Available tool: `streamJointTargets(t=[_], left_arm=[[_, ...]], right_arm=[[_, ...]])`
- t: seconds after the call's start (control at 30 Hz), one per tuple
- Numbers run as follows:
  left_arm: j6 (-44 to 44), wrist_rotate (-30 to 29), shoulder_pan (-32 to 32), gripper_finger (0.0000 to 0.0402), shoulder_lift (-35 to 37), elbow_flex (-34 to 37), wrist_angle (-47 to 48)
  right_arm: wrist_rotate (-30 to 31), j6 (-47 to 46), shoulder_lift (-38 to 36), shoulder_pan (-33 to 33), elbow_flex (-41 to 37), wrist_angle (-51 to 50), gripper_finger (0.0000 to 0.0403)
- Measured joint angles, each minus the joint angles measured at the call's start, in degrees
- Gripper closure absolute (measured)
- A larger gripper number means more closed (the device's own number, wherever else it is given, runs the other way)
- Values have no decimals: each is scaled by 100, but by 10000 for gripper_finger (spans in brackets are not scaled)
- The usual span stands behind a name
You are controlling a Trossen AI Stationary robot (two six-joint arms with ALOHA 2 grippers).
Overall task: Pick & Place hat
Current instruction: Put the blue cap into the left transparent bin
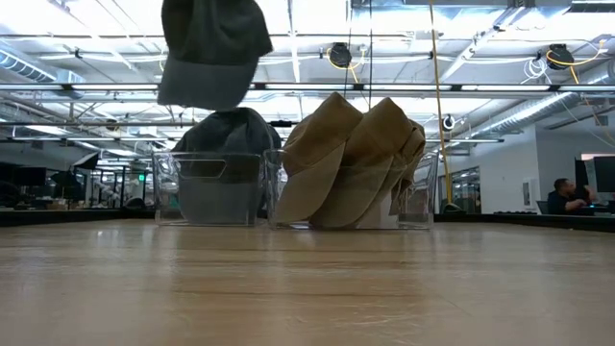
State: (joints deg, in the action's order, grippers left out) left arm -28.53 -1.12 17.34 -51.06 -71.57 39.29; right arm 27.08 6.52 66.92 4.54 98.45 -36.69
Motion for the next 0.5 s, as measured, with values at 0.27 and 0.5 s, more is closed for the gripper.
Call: streamJointTargets(t=[0.27,0.5], left_arm=[[-29,204,0,400,202,1224,-877],[-27,-46,68,400,185,1876,-2071]], right_arm=[[-9,2,0,0,0,-1,187],[-9,9,0,0,0,-2,186]])
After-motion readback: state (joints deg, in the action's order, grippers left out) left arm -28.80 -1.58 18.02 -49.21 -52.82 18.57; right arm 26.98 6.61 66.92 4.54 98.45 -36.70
